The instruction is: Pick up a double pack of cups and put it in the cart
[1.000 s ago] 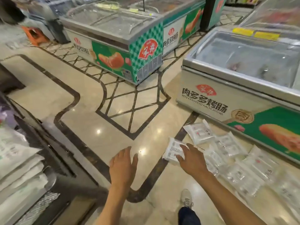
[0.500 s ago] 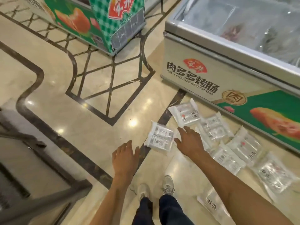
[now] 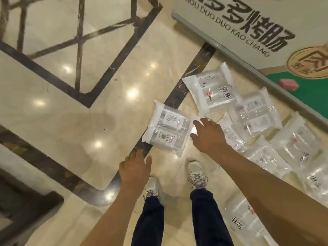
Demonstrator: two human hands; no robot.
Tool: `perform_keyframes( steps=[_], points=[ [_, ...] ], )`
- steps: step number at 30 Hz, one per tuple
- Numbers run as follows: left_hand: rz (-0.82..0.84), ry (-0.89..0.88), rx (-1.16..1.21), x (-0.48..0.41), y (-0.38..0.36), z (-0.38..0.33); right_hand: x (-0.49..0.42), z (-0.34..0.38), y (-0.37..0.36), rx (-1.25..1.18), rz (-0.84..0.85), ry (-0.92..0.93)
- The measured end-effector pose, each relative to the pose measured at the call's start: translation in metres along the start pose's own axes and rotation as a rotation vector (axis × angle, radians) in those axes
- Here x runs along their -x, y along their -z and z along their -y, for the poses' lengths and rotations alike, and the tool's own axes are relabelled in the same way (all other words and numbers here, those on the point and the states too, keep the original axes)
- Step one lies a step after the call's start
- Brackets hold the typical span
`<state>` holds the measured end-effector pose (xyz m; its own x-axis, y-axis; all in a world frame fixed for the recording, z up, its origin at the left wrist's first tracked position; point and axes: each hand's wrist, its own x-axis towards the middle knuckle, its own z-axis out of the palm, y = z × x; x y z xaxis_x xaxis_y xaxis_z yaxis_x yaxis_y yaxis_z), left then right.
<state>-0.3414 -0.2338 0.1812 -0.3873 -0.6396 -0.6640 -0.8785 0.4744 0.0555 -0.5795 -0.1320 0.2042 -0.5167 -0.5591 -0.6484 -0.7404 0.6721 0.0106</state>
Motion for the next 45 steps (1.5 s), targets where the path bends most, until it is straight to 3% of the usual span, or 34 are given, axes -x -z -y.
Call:
perform_keyframes(
  steps=[2, 11, 14, 17, 19, 23, 29, 34, 45],
  points=[
    [0.086, 0.072, 0.033, -0.039, -0.052, -0.007, -0.054, -0.005, -0.035, 0.029, 0.019, 0.031],
    [0.167, 0.216, 0.142, -0.197, -0.246, -0.047, -0.270, -0.019, -0.175, 0.196, 0.022, 0.140],
    [0.172, 0.452, 0.529, -0.222, -0.277, -0.059, -0.308, -0.020, -0.209, 0.153, 0.044, 0.144],
    [0.176, 0.638, 1.062, -0.233, -0.295, -0.071, -0.331, -0.021, -0.227, -0.164, 0.130, 0.106],
    [0.098, 0.611, 1.365, -0.236, -0.303, -0.075, -0.340, -0.027, -0.234, -0.248, 0.133, 0.099],
    [-0.085, 0.568, 1.536, -0.226, -0.292, -0.070, -0.323, -0.029, -0.225, -0.339, 0.186, 0.025],
    [-0.211, 0.515, 1.636, -0.174, -0.190, -0.039, -0.259, -0.014, -0.150, -0.606, 0.254, -0.014],
    [-0.342, 0.379, 1.582, -0.122, -0.055, -0.006, -0.186, 0.025, -0.033, -0.738, 0.201, 0.114],
    [-0.636, 0.041, 1.390, 0.079, 0.275, 0.088, 0.031, 0.137, 0.272, -0.788, -0.172, 0.327]
  ],
)
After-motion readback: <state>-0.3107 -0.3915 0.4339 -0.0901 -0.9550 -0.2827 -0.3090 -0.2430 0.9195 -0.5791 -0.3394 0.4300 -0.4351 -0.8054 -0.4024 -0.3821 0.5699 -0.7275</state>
